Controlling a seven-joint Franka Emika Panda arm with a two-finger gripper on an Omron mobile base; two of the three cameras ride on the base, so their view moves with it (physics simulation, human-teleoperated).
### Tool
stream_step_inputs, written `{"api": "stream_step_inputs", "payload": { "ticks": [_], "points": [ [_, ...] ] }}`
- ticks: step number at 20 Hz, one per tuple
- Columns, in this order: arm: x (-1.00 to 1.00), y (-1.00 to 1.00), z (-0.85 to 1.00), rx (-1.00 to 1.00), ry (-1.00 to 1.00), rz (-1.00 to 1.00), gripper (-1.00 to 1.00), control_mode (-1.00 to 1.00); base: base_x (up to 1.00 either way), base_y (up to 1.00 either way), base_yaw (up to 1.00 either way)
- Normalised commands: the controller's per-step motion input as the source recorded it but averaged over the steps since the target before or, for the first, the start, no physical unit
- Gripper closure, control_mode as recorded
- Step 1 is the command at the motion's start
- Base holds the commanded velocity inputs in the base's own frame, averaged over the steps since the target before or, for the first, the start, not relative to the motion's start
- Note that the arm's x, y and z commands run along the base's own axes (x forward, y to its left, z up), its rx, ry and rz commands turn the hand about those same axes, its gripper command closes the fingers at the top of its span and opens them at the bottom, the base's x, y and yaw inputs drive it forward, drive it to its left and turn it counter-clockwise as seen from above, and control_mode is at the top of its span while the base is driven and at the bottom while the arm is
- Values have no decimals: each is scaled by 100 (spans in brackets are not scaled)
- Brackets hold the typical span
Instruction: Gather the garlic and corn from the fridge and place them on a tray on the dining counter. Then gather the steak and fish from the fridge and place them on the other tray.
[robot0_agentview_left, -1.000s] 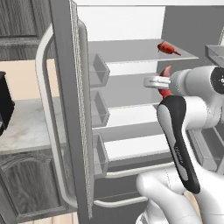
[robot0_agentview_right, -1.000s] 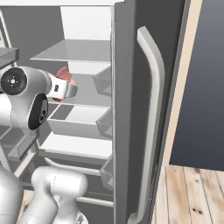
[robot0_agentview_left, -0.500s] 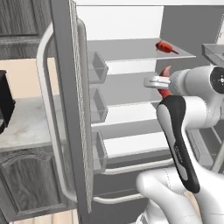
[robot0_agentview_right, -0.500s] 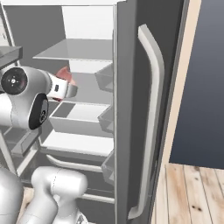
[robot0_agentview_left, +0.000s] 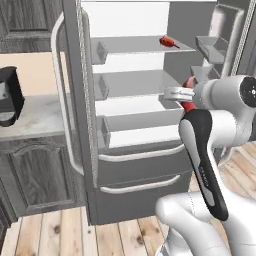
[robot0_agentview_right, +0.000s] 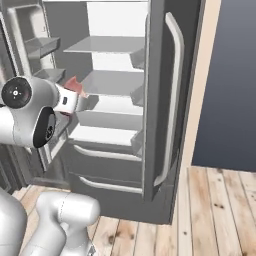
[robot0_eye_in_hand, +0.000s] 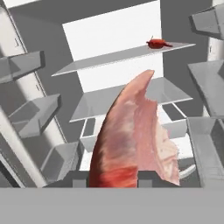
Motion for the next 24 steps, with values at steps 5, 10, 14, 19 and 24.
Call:
{"api": "stream_step_inputs", "payload": {
  "ticks": [5,10,14,19,24],
  "points": [
    [0,0,0,0,0,0,100,100,-87,0,-23],
    [0,0,0,0,0,0,100,100,-89,-1,-59],
    [0,0,0,0,0,0,100,100,-86,0,-62],
    [0,0,0,0,0,0,100,100,-48,-9,-67],
    [0,0,0,0,0,0,100,100,11,-67,-61]
  ]
}}
